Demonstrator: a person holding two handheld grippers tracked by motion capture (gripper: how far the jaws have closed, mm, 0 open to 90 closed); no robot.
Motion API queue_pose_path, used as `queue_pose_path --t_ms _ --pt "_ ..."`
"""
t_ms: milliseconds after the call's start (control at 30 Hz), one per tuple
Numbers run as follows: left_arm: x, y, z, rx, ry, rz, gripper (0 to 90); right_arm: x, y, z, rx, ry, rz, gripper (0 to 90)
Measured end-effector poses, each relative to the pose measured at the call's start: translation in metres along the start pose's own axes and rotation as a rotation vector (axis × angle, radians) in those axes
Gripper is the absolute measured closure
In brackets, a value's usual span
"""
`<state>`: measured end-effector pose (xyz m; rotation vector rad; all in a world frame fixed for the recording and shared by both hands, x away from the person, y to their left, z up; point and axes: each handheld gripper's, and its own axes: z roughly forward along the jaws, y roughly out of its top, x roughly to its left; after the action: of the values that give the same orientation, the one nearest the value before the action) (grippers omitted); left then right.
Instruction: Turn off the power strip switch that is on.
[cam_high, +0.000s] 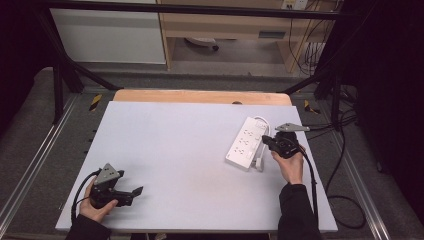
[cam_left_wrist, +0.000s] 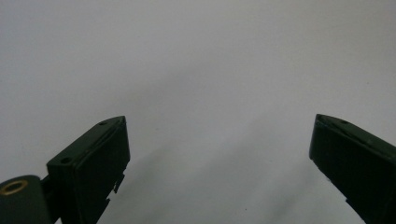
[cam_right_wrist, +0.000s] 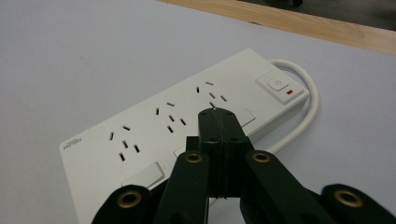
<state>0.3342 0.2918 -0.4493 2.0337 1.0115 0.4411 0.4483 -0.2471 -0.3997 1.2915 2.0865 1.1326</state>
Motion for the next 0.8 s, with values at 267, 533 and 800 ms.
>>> queue_pose_path --t_ms 267,533,800 --pt "0.000 0.000 0.000 0.000 0.000 -0.001 4.7 -0.001 0.003 0.007 0.001 0.001 0.007 90.0" --pt "0.000 0.000 0.000 -0.001 0.001 -0.002 4.7 -0.002 0.002 0.015 0.010 0.003 0.018 90.0" --pt "0.001 0.000 0.000 -0.001 0.001 -0.003 4.7 -0.004 0.005 0.020 0.012 0.000 0.010 90.0"
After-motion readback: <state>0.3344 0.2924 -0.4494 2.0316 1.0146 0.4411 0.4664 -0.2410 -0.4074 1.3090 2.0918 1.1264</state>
